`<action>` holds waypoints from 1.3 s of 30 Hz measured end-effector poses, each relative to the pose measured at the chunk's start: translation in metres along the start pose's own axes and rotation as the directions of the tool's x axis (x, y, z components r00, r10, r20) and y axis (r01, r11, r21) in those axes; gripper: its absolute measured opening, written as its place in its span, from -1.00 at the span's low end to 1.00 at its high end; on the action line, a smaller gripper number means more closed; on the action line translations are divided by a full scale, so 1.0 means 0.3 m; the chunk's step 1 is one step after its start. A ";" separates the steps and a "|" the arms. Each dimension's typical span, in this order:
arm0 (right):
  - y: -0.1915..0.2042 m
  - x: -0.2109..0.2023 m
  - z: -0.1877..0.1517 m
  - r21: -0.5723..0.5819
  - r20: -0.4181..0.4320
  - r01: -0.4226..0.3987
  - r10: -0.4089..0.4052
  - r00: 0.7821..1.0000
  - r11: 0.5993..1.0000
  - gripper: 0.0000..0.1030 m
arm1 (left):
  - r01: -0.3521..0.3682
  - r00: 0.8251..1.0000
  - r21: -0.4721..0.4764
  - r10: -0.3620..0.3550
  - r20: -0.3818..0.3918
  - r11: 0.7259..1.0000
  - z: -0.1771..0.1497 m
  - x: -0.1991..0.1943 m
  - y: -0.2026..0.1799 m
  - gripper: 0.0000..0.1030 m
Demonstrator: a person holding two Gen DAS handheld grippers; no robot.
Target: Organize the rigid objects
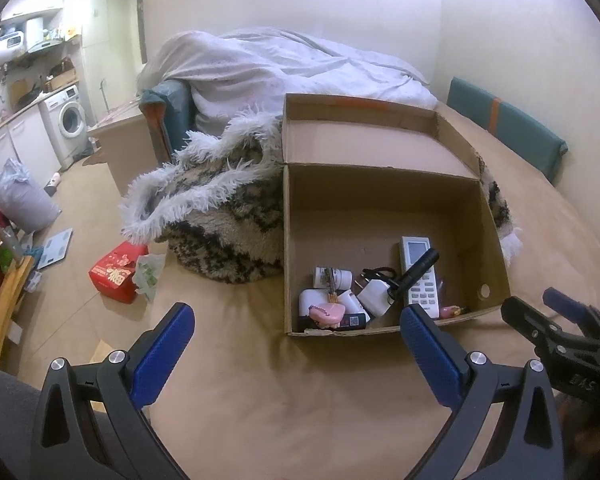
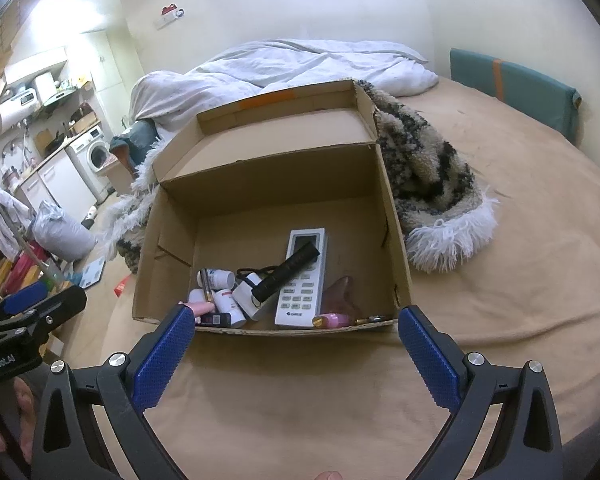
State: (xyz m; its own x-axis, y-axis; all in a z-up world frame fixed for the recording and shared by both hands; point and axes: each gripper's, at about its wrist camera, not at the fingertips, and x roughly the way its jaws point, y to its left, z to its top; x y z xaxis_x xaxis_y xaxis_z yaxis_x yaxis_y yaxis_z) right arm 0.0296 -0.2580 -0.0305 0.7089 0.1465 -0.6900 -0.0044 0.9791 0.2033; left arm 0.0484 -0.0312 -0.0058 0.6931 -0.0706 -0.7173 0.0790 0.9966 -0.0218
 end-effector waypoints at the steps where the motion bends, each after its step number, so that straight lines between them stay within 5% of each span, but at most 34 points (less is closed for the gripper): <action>1: 0.001 -0.002 0.000 -0.003 0.003 0.001 -0.001 1.000 1.000 1.00 | -0.001 1.000 -0.001 0.001 -0.001 1.000 0.000 0.000 0.000 0.99; 39: 0.001 -0.014 0.003 -0.005 0.015 0.006 -0.006 1.000 1.000 1.00 | 0.006 1.000 0.016 -0.006 -0.008 1.000 -0.009 -0.002 0.003 0.99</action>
State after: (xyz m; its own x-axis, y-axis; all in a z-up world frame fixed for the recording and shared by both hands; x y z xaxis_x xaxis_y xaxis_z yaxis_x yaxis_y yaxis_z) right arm 0.0271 -0.2586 -0.0270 0.7197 0.1384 -0.6804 -0.0039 0.9807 0.1953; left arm 0.0461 -0.0300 -0.0074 0.6871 -0.0764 -0.7226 0.0946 0.9954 -0.0153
